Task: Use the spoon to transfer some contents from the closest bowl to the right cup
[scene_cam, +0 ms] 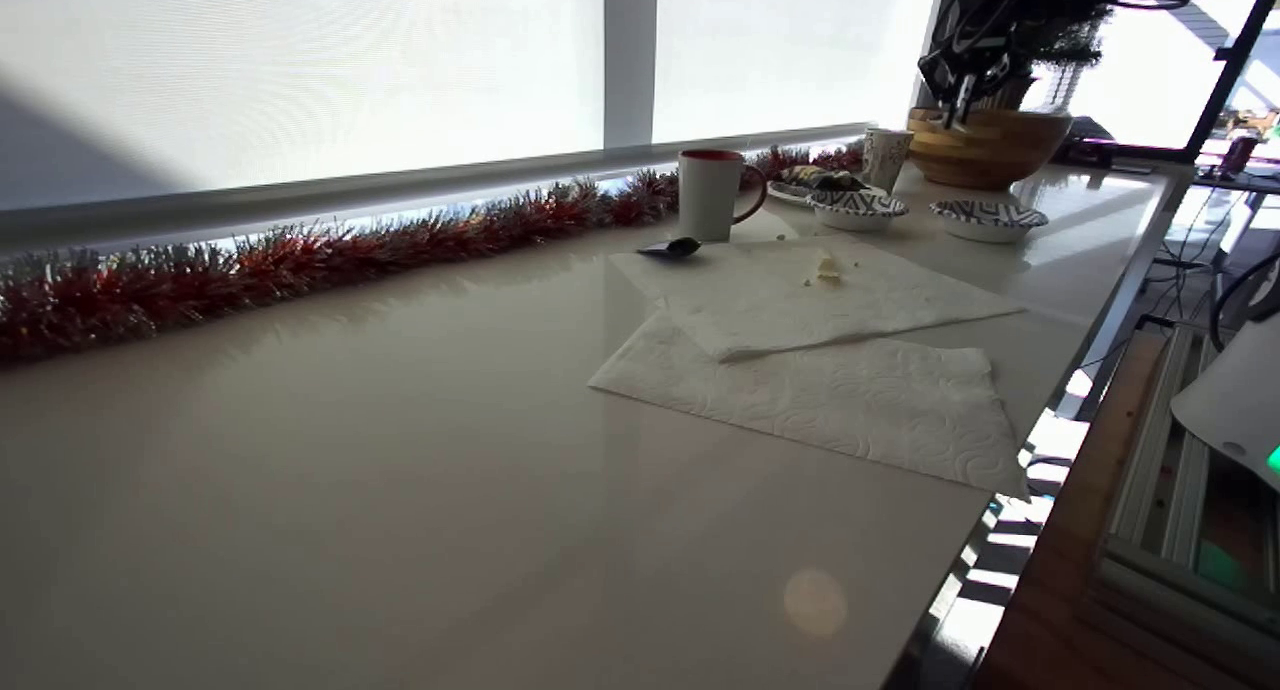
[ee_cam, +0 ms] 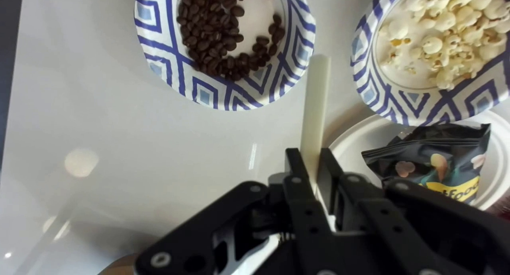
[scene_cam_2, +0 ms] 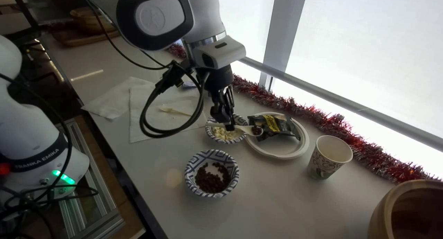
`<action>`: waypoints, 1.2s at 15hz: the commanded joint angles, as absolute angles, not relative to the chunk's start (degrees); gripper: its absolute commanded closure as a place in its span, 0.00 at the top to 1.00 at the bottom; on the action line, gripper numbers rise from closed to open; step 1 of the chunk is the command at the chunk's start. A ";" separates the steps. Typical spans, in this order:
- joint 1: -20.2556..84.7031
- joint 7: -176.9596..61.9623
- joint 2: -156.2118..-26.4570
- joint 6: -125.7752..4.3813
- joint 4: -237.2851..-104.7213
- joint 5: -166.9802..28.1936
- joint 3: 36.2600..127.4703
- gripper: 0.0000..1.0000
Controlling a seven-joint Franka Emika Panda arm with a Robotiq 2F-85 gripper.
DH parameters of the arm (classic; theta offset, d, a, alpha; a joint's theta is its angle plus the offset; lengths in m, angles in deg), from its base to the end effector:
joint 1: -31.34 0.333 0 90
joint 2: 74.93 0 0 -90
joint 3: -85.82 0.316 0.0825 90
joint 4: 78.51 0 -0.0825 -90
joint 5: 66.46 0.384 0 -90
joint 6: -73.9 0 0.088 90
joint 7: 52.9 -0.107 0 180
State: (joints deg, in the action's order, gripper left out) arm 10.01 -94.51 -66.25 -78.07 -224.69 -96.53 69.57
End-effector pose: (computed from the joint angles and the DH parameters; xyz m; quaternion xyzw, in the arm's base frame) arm 0.3762 -0.2710 0.3442 0.8751 -0.4498 0.1279 0.1243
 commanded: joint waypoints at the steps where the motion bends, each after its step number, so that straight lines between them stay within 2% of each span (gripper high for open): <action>1: 10.54 -87.25 -69.00 -79.44 -221.03 -92.37 70.27 0.03; 8: 11.11 -70.19 -78.27 -76.71 -209.37 -81.49 68.37 0.03; 18: 11.09 -66.10 -92.54 -74.17 -191.64 -81.70 63.82 0.03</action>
